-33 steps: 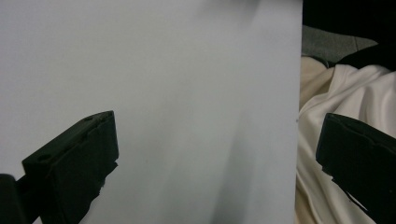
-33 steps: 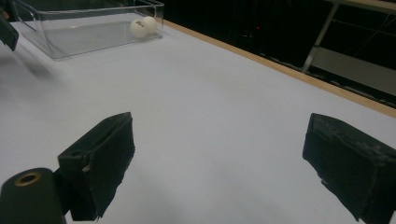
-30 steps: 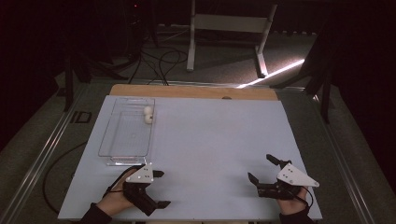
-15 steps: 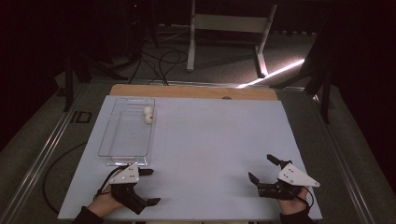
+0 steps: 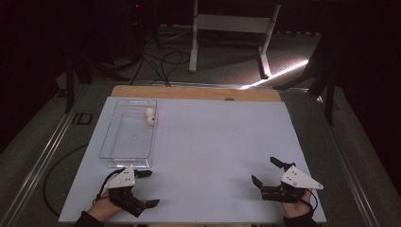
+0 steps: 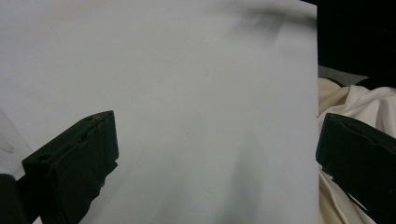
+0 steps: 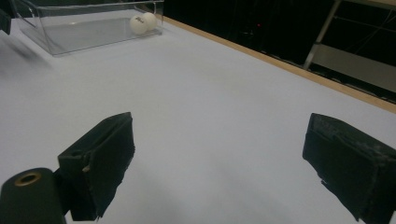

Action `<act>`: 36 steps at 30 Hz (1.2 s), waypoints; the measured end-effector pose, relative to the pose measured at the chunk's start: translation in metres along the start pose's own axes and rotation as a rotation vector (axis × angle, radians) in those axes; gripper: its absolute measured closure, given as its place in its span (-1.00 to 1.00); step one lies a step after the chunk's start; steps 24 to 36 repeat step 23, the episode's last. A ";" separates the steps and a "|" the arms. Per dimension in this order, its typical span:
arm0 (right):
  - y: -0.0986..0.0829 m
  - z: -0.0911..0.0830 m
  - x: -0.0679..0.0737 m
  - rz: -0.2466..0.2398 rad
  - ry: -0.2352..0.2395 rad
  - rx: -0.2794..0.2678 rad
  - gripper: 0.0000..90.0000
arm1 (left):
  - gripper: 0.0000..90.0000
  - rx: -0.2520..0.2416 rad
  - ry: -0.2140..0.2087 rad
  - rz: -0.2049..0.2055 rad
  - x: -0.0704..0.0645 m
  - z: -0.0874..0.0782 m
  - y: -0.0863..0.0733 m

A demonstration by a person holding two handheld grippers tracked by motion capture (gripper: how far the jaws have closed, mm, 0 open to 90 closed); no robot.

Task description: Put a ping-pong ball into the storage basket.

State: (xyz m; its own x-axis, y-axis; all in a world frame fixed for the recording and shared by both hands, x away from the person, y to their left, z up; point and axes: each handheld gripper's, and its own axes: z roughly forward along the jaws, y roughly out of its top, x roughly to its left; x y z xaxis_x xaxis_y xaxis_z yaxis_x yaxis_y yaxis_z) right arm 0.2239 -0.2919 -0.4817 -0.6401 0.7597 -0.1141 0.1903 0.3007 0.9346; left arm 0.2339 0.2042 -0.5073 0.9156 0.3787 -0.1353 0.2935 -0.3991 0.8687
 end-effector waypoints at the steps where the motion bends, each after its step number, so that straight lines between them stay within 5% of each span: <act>1: 0.000 0.000 0.000 0.000 0.000 0.000 -0.80 | -1.00 0.000 0.000 0.000 0.000 0.000 0.000; 6: -0.001 0.001 0.000 -0.007 0.004 0.005 -0.80 | -1.00 -0.035 0.040 0.001 0.002 -0.002 -0.004; 36: -0.003 0.002 0.000 -0.004 0.006 0.014 -0.80 | -0.99 -0.053 0.022 0.007 0.002 -0.001 -0.006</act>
